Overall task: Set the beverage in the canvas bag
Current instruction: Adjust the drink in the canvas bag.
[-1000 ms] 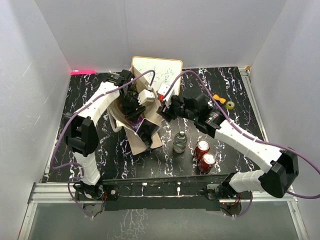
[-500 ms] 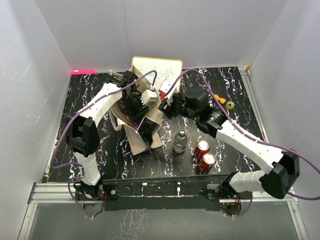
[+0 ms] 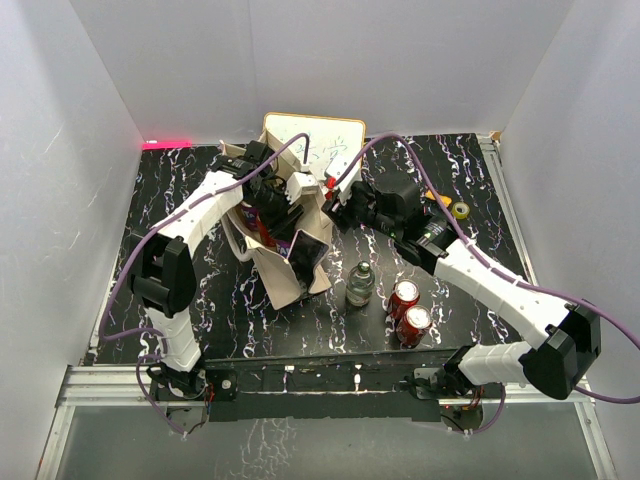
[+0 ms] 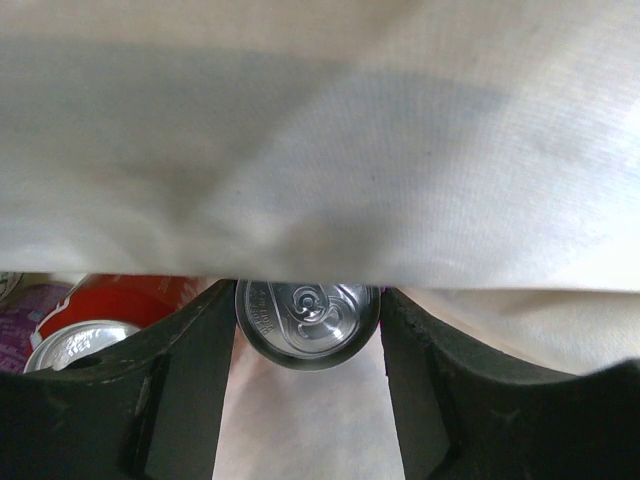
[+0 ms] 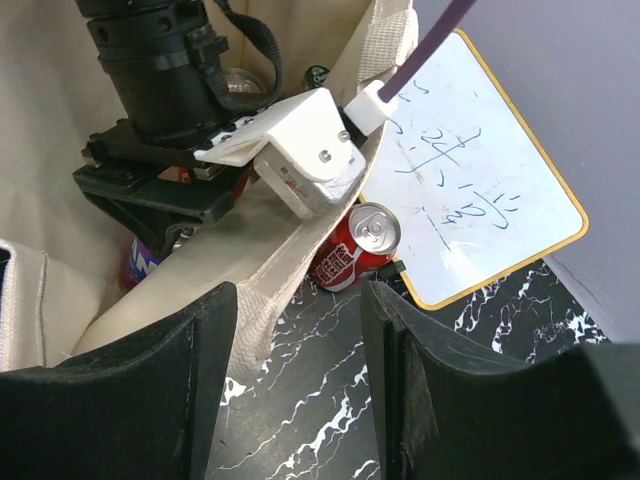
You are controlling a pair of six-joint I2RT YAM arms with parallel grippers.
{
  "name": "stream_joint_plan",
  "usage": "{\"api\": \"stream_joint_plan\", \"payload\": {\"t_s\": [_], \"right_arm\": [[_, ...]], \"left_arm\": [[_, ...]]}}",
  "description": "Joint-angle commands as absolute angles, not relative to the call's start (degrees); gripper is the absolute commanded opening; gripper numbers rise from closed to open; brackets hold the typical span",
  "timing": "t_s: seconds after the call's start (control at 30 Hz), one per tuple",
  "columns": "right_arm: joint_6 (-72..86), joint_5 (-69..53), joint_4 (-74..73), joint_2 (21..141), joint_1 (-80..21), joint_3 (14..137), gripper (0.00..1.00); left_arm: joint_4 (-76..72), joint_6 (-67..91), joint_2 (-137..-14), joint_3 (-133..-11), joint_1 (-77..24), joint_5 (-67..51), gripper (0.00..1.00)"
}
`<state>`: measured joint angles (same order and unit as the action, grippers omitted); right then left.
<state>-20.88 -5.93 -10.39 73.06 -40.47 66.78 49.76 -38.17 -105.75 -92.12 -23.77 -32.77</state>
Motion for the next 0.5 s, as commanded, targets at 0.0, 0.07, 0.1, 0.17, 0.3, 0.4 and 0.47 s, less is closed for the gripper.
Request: {"api": "stream_joint_plan", "payload": {"t_s": [0.0, 0.07, 0.1, 0.17, 0.3, 0.4, 0.47], "right_arm": [[-20.78, -5.18, -7.35, 71.67, -39.97, 69.96, 0.55], [-20.77, -5.35, -7.62, 71.77, -39.88, 69.96, 0.56], [-20.89, -5.42, -7.73, 71.85, -39.82, 69.94, 0.56], [-20.98, -5.53, -7.81, 72.06, -39.75, 70.12, 0.56], [-21.33, -5.61, -7.95, 72.54, -39.51, 70.52, 0.57], [-20.9, -5.04, -7.83, 73.01, -39.42, 71.15, 0.57], [-19.32, -4.48, -7.87, 73.59, -39.29, 71.9, 0.59]], "left_arm": [[41.28, -34.48, -99.83, -88.69, -24.21, -38.25, 0.0], [40.35, -34.54, -99.98, -87.34, -24.41, -37.49, 0.0], [40.19, -34.54, -100.36, -87.09, -24.5, -37.05, 0.0], [39.79, -34.37, -100.84, -86.85, -24.52, -36.43, 0.1], [40.3, -34.81, -101.45, -87.98, -24.61, -36.07, 0.32], [41.79, -35.66, -100.9, -89.73, -24.61, -35.02, 0.49], [43.07, -36.0, -100.24, -91.11, -24.59, -34.42, 0.61]]}}
